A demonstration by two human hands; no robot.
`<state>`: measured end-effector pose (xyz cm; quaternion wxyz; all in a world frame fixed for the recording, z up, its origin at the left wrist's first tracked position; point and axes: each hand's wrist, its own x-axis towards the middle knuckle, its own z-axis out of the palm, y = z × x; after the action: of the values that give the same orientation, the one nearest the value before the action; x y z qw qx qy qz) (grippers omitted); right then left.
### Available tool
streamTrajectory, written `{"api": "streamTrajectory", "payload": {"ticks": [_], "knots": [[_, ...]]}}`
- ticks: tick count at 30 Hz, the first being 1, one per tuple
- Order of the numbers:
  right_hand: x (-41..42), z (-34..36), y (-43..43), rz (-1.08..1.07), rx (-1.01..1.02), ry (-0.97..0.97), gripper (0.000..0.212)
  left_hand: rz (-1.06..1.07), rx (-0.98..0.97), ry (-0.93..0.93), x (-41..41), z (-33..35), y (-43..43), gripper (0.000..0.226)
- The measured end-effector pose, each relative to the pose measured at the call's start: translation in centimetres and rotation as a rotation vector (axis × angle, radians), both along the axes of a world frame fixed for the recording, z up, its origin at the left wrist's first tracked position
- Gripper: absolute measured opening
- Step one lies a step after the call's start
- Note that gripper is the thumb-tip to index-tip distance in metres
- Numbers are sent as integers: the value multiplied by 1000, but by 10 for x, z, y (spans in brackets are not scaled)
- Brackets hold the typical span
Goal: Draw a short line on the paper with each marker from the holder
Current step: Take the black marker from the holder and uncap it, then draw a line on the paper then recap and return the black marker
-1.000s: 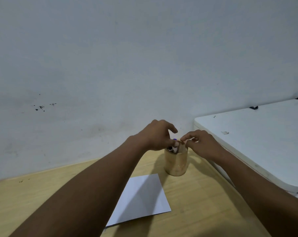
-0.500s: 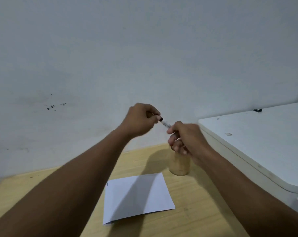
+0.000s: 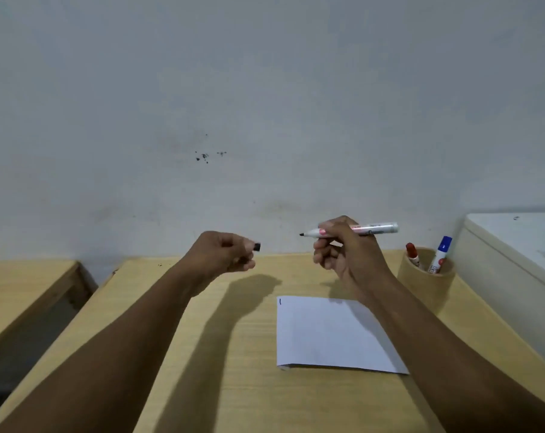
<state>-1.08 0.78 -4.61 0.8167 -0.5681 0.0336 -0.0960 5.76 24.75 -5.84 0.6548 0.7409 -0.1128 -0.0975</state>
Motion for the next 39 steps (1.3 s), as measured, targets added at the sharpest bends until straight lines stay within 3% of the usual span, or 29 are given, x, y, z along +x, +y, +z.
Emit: {"api": "streamTrajectory", "payload": {"ticks": [4, 6, 12, 18, 20, 25, 33, 36, 39], "knots": [[0, -53, 9, 70, -316, 155, 16, -54, 663, -211, -2, -47, 15, 6], [0, -74, 15, 67, -328, 202, 15, -110, 807, -287, -6, -54, 6, 7], [0, -100, 25, -15, -411, 212, 12, -210, 888, -270, -5, -61, -10, 13], [1, -107, 26, -50, -455, 191, 6, -271, 949, -263, -4, -56, -13, 78], [2, -108, 26, -58, -484, 188, 8, -287, 950, -312, -6, -55, -18, 89], [5, -113, 25, -57, -586, 182, 8, -327, 1083, -395, -8, -63, -27, 80], [7, -117, 23, -25, -610, 145, 8, -305, 1051, -317, -10, -66, -27, 76], [6, -113, 23, -19, -558, 173, 8, -306, 1060, -316, -10, -65, -29, 75], [5, -101, 21, -78, -338, 210, 7, -290, 990, -280, -8, -64, -25, 75]]}}
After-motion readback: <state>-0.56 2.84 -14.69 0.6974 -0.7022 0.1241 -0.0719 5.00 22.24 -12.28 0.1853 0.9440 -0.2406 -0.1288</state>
